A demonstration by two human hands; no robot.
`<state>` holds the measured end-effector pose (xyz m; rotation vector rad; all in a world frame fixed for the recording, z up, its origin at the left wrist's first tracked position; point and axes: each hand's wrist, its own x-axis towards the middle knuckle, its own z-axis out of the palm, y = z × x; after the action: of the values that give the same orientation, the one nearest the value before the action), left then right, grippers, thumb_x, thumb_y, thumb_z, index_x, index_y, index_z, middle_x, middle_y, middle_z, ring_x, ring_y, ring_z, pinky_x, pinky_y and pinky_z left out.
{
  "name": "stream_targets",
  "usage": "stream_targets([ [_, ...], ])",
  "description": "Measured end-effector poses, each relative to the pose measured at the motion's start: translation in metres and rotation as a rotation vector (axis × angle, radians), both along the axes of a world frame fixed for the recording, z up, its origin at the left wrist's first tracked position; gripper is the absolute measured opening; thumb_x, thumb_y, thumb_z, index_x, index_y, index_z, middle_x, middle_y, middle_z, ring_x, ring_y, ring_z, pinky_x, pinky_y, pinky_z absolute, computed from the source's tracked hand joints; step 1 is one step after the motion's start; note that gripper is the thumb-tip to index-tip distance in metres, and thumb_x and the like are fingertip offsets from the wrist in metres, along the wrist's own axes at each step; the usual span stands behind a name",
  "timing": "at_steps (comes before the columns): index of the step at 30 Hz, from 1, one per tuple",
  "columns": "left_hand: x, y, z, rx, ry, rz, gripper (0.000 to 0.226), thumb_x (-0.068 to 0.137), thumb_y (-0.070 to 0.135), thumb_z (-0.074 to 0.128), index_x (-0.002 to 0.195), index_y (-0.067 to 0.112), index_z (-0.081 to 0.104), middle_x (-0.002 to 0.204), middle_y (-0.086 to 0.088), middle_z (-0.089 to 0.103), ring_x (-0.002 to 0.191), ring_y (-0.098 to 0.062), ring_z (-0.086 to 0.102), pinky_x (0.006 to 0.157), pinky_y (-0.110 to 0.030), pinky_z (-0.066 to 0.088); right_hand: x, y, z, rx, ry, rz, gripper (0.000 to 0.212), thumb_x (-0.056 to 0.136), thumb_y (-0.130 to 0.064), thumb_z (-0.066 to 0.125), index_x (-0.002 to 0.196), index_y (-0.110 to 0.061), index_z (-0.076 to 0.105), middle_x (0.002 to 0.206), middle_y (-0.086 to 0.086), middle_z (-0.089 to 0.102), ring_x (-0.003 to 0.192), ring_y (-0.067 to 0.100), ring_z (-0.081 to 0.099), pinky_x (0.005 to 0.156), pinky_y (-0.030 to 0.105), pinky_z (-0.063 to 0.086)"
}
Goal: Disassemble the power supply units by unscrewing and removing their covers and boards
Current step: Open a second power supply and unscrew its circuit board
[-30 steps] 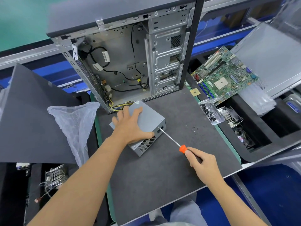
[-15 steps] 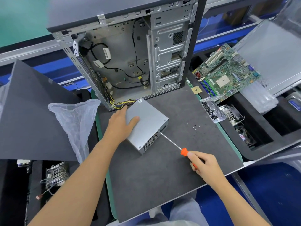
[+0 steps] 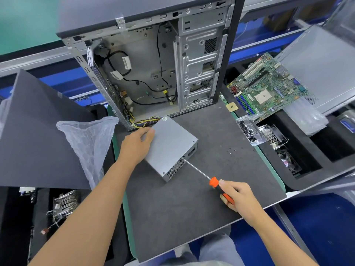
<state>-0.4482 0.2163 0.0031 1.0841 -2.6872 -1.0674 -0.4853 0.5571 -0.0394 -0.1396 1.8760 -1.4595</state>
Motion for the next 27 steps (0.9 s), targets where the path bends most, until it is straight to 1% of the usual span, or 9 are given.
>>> stream_targets([
  [2,0.000,0.001,-0.003,-0.002,0.000,0.001,0.039,0.099,0.049,0.052,0.133,0.031,0.062,0.125,-0.006,0.067,0.117,-0.030,0.057,0.101,-0.039,0.043,-0.002,-0.002,0.002,0.006,-0.031,-0.001,0.058,0.079,-0.060,0.060,0.094,-0.005,0.075,0.056,-0.005,0.037,0.058,0.014,0.042,0.050,0.020,0.034],
  [9,0.000,-0.002,-0.008,0.030,0.032,0.029,0.043,0.098,0.045,0.058,0.136,0.026,0.060,0.129,-0.005,0.066,0.117,-0.028,0.057,0.097,-0.036,0.043,0.005,-0.013,0.005,-0.078,-0.011,-0.012,0.042,0.082,-0.058,0.060,0.092,-0.023,0.079,0.059,0.001,0.039,0.055,0.011,0.039,0.049,0.019,0.035],
  [12,-0.001,-0.004,-0.008,0.045,0.040,0.042,0.046,0.099,0.045,0.056,0.139,0.024,0.058,0.133,-0.007,0.064,0.122,-0.029,0.056,0.103,-0.040,0.044,0.017,-0.021,-0.002,-0.043,0.199,-0.074,0.036,0.083,-0.063,0.063,0.092,-0.031,0.078,0.058,-0.005,0.046,0.057,0.012,0.038,0.054,0.025,0.036],
  [15,-0.002,-0.005,-0.009,0.048,0.034,0.052,0.048,0.100,0.045,0.054,0.142,0.021,0.056,0.136,-0.008,0.062,0.126,-0.029,0.053,0.107,-0.041,0.043,0.026,-0.029,-0.009,0.033,0.471,-0.152,0.021,0.085,-0.064,0.061,0.094,-0.048,0.073,0.057,-0.010,0.045,0.054,0.007,0.035,0.051,0.018,0.034],
  [16,-0.002,-0.005,-0.009,0.053,0.038,0.053,0.048,0.100,0.045,0.053,0.142,0.020,0.055,0.137,-0.008,0.062,0.126,-0.029,0.053,0.108,-0.042,0.042,0.028,-0.031,-0.011,0.052,0.576,-0.146,0.019,0.088,-0.059,0.060,0.097,-0.048,0.072,0.059,-0.010,0.047,0.054,0.008,0.036,0.051,0.017,0.034],
  [18,-0.002,-0.005,-0.009,0.074,0.049,0.058,0.049,0.101,0.045,0.052,0.143,0.020,0.055,0.136,-0.008,0.062,0.126,-0.027,0.054,0.109,-0.043,0.043,0.028,-0.032,-0.015,0.089,0.772,-0.110,0.020,0.092,-0.046,0.061,0.105,-0.035,0.072,0.063,-0.010,0.049,0.057,0.012,0.041,0.053,0.017,0.037],
  [21,-0.002,-0.004,-0.008,0.078,0.057,0.062,0.049,0.102,0.045,0.050,0.143,0.020,0.055,0.134,-0.007,0.063,0.122,-0.026,0.056,0.107,-0.041,0.044,0.024,-0.033,-0.022,0.142,0.947,-0.094,0.029,0.091,-0.036,0.062,0.111,-0.018,0.073,0.065,-0.005,0.048,0.057,0.014,0.043,0.054,0.020,0.039],
  [24,-0.003,-0.003,-0.008,0.061,0.055,0.061,0.049,0.102,0.044,0.049,0.144,0.019,0.054,0.135,-0.008,0.063,0.122,-0.025,0.057,0.106,-0.040,0.045,0.017,-0.034,-0.022,0.110,0.937,-0.077,0.031,0.091,-0.037,0.062,0.112,-0.017,0.073,0.067,-0.002,0.055,0.059,0.020,0.050,0.056,0.026,0.043],
  [27,-0.005,-0.002,-0.008,0.059,0.053,0.072,0.050,0.103,0.045,0.047,0.145,0.018,0.053,0.136,-0.008,0.062,0.123,-0.026,0.056,0.107,-0.043,0.044,0.014,-0.035,-0.016,0.050,0.686,-0.067,0.020,0.092,-0.044,0.064,0.104,-0.030,0.073,0.064,-0.001,0.056,0.058,0.019,0.049,0.056,0.030,0.043],
])
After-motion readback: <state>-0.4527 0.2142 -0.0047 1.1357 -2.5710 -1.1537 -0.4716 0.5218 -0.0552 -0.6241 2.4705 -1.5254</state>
